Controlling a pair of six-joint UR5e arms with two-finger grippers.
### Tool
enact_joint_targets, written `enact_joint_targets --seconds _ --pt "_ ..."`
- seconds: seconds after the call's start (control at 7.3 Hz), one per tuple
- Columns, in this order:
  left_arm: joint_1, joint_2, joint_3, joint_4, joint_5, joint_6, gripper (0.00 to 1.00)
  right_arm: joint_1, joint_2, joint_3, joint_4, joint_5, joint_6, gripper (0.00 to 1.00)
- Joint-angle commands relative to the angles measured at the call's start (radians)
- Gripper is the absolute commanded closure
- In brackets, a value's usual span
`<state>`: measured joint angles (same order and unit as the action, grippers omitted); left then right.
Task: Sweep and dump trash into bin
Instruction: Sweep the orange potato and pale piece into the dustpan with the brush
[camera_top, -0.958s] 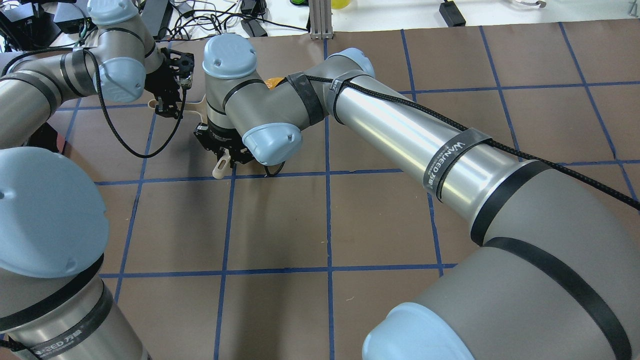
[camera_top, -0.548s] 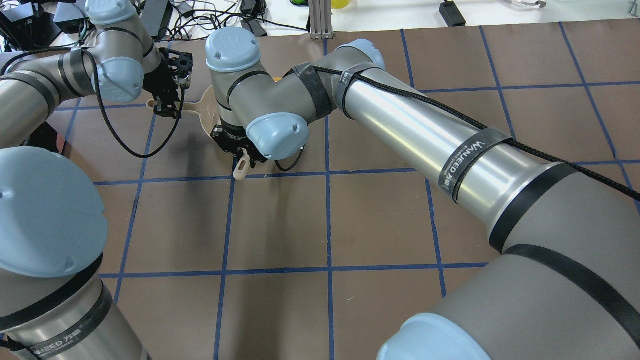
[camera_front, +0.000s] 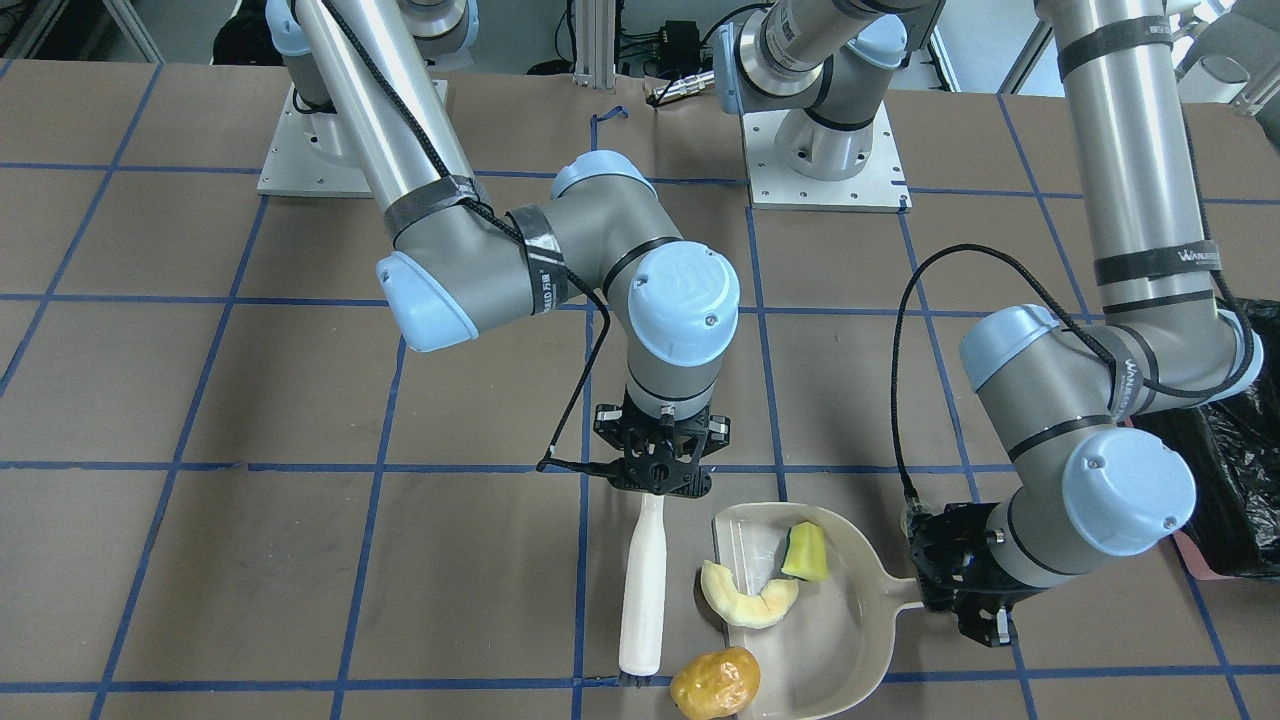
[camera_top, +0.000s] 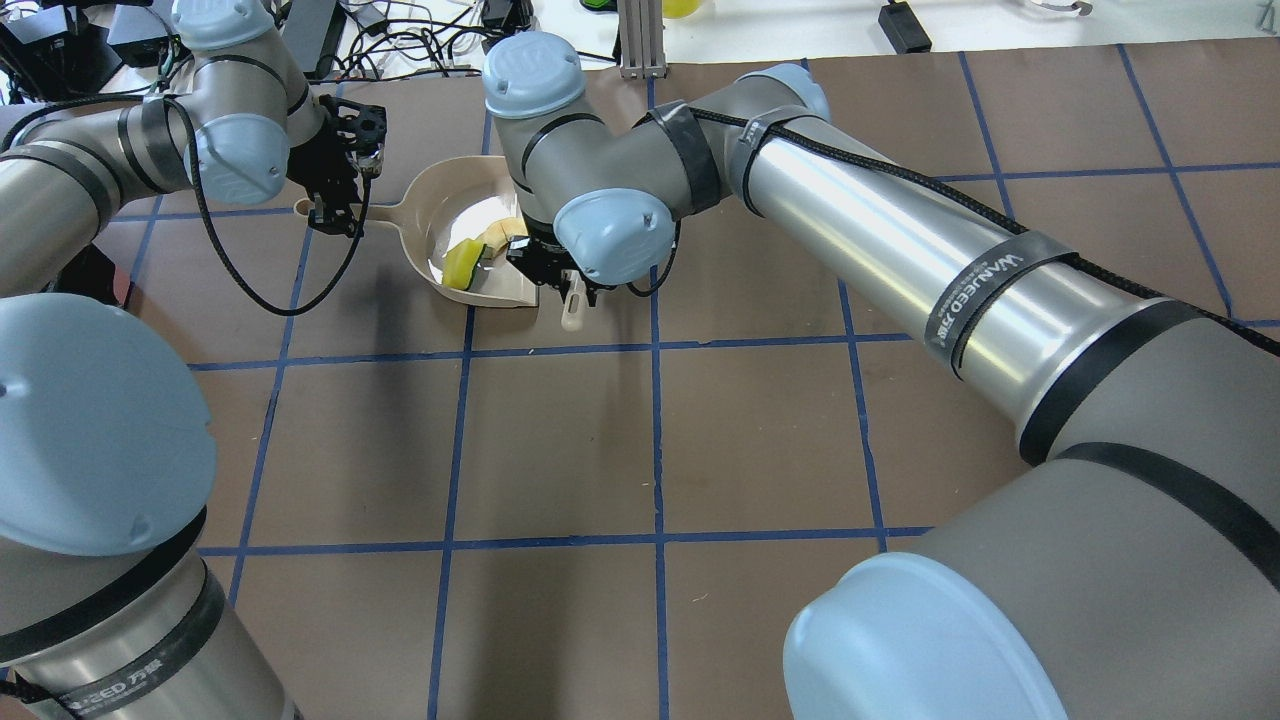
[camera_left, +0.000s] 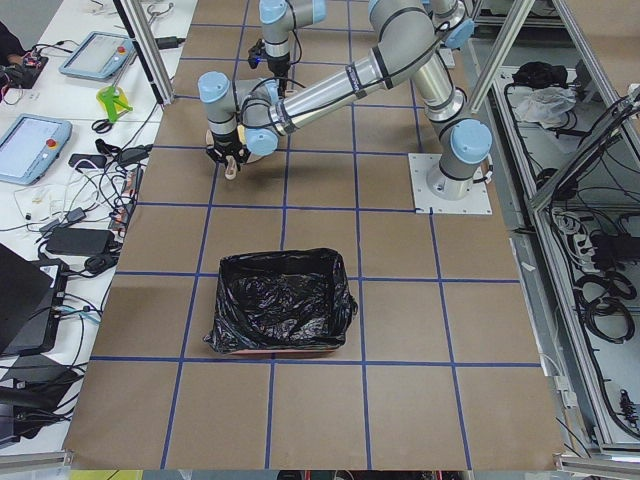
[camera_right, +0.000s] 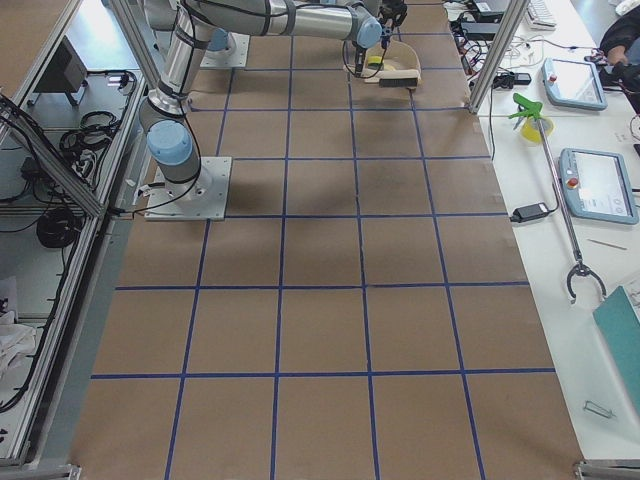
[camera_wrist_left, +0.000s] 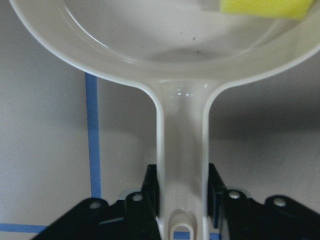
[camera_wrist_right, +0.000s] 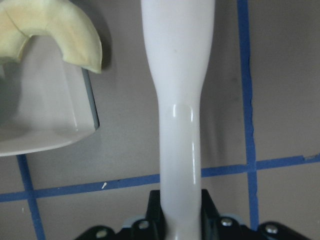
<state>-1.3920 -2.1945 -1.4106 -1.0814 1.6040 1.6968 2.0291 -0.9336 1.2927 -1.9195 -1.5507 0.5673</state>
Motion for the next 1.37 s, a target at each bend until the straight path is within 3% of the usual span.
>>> enact_joint_targets --seconds 0.0,0.27,0.55,1.23 --pt "-0.001 -0.001 -0.001 0.000 0.001 0.000 1.00 -0.033 0.033 -0.007 -0.045 -0.014 -0.053 1.00" --pt "-0.001 -0.001 -0.001 0.000 -0.001 0.001 1.00 -0.058 0.085 -0.039 -0.088 -0.009 -0.069 1.00" --pt "-0.001 -0.001 -0.002 0.000 0.001 0.001 1.00 -0.058 0.131 -0.130 -0.084 0.001 -0.069 1.00" --pt "-0.001 -0.001 -0.004 0.000 -0.002 0.001 1.00 -0.050 0.185 -0.200 -0.081 0.009 -0.054 1.00"
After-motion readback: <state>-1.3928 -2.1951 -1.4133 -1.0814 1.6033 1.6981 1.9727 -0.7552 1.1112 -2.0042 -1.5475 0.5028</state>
